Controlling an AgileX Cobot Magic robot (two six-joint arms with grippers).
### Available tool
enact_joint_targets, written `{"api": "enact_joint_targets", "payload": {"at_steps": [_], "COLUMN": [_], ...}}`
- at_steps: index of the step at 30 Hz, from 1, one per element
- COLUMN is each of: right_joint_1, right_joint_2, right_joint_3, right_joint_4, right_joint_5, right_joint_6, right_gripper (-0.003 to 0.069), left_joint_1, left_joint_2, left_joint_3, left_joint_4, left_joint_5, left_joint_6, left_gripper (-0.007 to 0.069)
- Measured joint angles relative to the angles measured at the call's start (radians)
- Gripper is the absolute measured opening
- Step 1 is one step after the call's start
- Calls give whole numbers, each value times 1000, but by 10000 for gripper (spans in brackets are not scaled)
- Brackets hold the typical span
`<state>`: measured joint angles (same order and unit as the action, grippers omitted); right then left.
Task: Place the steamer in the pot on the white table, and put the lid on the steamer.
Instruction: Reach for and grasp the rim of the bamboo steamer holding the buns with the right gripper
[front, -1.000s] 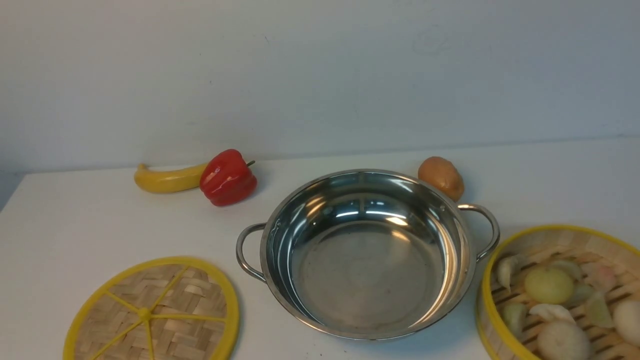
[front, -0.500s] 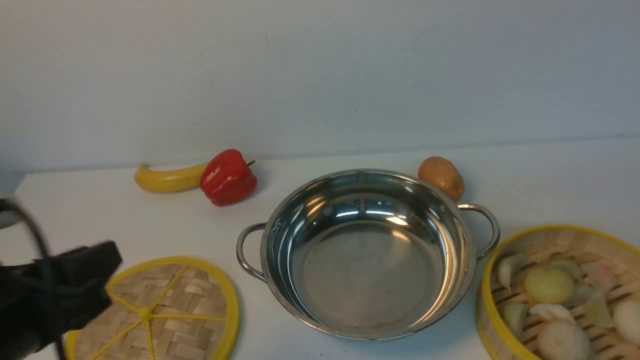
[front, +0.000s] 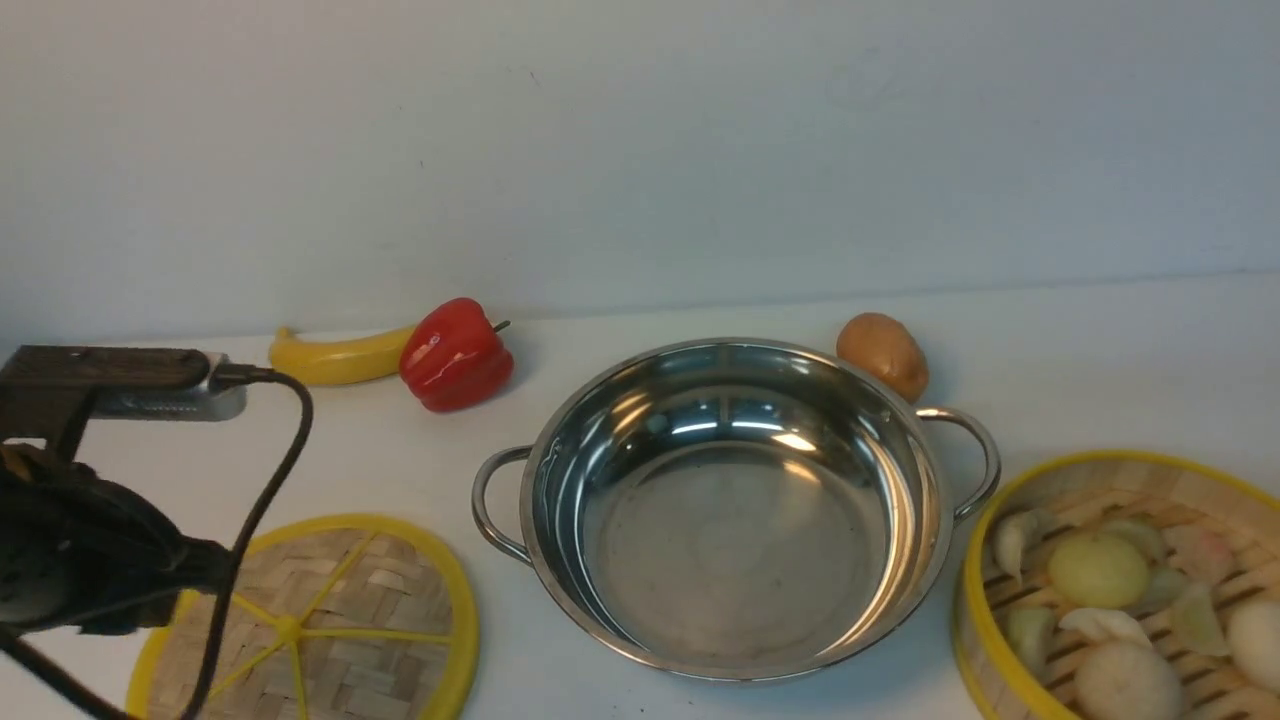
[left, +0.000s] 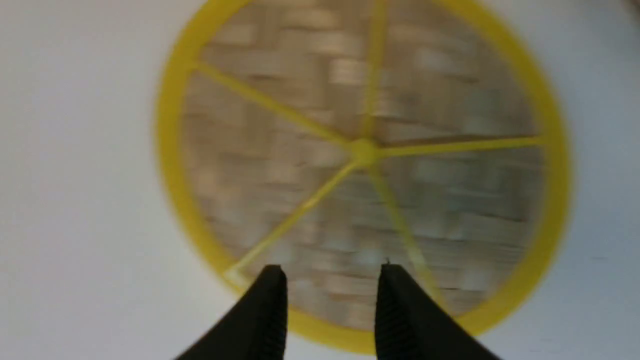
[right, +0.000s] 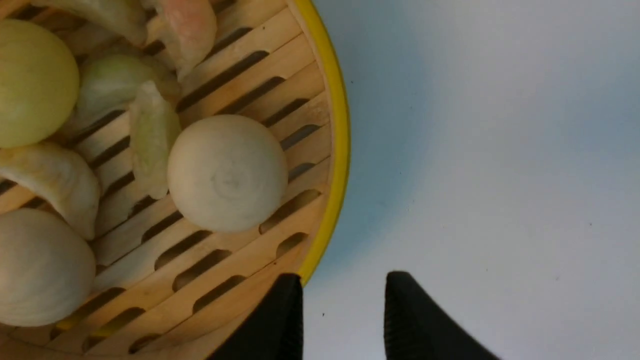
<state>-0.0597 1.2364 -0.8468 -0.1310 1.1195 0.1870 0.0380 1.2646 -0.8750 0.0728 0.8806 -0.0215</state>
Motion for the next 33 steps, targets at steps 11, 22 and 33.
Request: {"api": "enact_joint_targets", "payload": {"at_steps": [11,22,33], "right_joint_1": [0,-44,-130], "right_joint_2": [172,313,404], "right_joint_3": [-2,-2,-2], "right_joint_4": [-21,-83,81], "right_joint_5": [-111,-236,-330], "right_joint_6": [-4,44,-47], "right_gripper": [249,249,249], "left_joint_1": [1,1,1], "left_joint_2": [9,9,9], "left_joint_3": [-22,-23,-23], "left_joint_4": [84,-1,-14], "left_joint_5": [27,27,22], "left_joint_6": [-110,-46,-40], "left_gripper": [241,241,241]}}
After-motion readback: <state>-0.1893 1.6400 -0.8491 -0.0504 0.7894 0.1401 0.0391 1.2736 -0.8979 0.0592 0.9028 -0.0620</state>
